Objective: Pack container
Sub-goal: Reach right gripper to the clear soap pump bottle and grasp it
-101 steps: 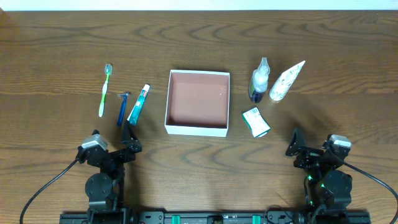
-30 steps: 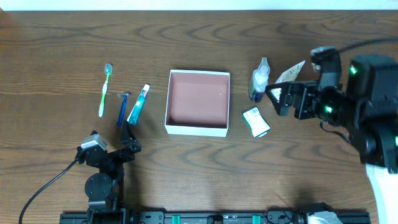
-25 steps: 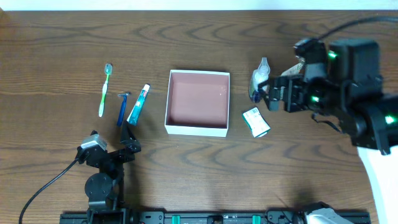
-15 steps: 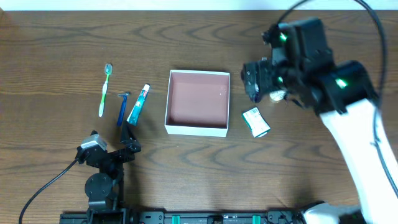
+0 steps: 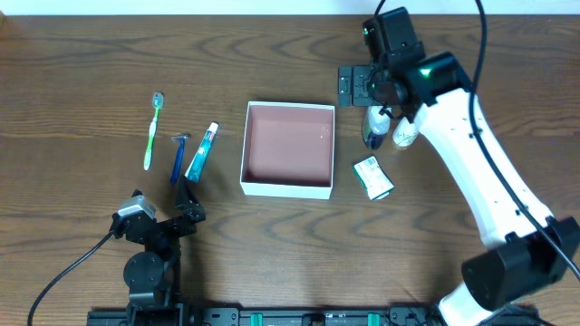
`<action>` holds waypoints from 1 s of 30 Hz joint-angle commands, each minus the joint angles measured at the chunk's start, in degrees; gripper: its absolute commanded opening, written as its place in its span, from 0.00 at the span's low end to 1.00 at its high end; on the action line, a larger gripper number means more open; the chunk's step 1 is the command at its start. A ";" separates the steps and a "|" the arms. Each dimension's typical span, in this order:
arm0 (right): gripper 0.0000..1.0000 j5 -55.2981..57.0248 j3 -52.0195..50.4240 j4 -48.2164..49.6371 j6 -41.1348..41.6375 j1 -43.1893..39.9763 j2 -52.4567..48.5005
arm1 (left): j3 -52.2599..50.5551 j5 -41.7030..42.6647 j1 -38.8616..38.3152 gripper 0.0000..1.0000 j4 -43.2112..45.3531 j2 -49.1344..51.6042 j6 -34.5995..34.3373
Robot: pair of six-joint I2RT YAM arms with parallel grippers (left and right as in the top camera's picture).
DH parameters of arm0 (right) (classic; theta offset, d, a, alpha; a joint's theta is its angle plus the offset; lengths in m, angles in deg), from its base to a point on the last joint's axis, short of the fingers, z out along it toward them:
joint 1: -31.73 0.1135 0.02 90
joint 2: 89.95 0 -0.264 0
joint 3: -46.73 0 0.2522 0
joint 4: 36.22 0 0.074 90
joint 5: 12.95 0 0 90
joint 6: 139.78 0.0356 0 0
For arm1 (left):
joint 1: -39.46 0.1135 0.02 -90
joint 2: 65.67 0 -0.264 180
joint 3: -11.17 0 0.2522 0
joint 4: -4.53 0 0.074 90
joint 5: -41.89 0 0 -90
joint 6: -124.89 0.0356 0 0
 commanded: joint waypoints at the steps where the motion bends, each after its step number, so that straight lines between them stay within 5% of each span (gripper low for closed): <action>1: 0.98 2.12 0.96 0.57 2.12 -1.14 -3.21 | -1.09 -1.51 -0.20 0.98 -2.27 0.04 0.98; 30: 0.82 5.07 0.83 -0.15 5.88 -3.06 -11.63 | -1.09 -1.51 -0.20 0.98 -2.27 0.04 0.98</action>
